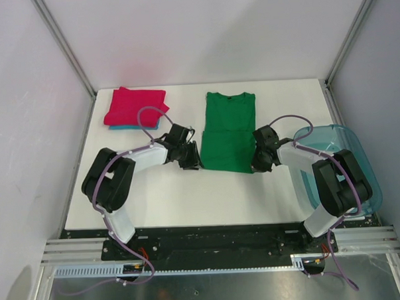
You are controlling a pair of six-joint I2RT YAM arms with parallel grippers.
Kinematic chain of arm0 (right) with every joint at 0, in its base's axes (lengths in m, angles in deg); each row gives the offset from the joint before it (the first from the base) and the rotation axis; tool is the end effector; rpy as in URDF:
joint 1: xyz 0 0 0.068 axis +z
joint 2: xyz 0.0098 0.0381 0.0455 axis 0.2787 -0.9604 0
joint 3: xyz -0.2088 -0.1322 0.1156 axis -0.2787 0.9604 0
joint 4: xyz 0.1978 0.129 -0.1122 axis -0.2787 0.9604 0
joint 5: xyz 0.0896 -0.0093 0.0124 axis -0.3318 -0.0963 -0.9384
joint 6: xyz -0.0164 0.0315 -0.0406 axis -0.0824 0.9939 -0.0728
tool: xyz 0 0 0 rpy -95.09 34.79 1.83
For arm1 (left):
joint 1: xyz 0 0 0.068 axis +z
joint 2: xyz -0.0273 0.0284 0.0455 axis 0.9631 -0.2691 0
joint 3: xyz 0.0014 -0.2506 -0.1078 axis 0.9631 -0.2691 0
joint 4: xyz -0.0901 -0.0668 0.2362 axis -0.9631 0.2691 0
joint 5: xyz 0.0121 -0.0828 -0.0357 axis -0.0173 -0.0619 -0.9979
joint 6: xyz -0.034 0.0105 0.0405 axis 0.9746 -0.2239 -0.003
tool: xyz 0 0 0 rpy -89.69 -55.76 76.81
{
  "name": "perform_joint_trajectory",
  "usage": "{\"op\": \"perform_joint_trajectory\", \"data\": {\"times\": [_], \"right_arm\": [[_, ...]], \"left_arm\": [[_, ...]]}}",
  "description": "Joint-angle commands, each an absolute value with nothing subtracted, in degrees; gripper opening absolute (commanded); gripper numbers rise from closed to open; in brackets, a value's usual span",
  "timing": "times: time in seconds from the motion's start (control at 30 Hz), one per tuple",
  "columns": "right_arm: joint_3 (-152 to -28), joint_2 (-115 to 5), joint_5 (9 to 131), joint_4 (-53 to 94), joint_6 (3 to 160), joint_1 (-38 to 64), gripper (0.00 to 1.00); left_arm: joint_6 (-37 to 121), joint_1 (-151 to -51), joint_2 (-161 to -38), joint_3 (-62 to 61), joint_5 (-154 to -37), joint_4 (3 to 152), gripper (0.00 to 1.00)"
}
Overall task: Fold and stack the t-shirts
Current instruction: Grab one side of the 2/3 rectangular tshirt with both arms
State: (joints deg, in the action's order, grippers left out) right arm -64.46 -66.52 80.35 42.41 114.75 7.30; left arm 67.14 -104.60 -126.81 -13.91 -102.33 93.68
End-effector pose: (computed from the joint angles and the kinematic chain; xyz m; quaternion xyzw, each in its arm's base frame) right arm 0.2758 0.1181 0.1579 0.1436 0.9648 0.0968 0.1978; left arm 0.3009 -0.1859 0.1523 -0.0171 0.9537 -0.2549 0.1585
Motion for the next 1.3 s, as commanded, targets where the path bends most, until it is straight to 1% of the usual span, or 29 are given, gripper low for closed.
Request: {"op": "perform_joint_trajectory", "data": {"times": [0.0,0.17,0.43,0.67,0.9,1.0,1.07,1.13,1.2,1.27], "right_arm": [[-62.9,-69.4,82.2,42.5,113.9,7.2,0.0],[-62.9,-69.3,82.4,42.7,113.8,7.2,0.0],[-62.9,-69.5,82.4,42.8,113.9,7.2,0.0],[-62.9,-69.5,82.4,42.9,113.9,7.4,0.0],[-62.9,-69.5,82.4,42.9,114.0,7.4,0.0],[-62.9,-69.5,82.3,42.8,113.9,7.5,0.0],[-62.9,-69.4,82.2,42.8,113.9,7.5,0.0],[-62.9,-69.2,81.8,42.6,113.8,7.5,0.0],[-62.9,-68.8,81.7,42.7,113.8,7.6,0.0],[-62.9,-68.1,81.6,43.1,113.7,7.9,0.0]], "left_arm": [[67.8,-104.9,-122.6,-13.8,-102.1,91.8,0.32],[68.3,-104.8,-123.0,-13.6,-102.1,91.7,0.35],[69.0,-104.8,-126.1,-13.2,-100.5,91.7,0.36],[69.1,-105.4,-128.3,-13.7,-99.0,91.8,0.3],[69.1,-106.0,-129.1,-13.7,-98.1,91.7,0.27],[69.3,-106.2,-128.5,-14.0,-97.7,91.8,0.24],[69.5,-106.5,-128.0,-14.4,-97.3,91.9,0.21],[69.7,-106.6,-127.5,-14.5,-97.2,91.9,0.14],[69.8,-106.9,-126.8,-14.8,-97.2,92.1,0.05],[70.2,-107.1,-125.7,-15.5,-97.2,92.2,0.01]]}}
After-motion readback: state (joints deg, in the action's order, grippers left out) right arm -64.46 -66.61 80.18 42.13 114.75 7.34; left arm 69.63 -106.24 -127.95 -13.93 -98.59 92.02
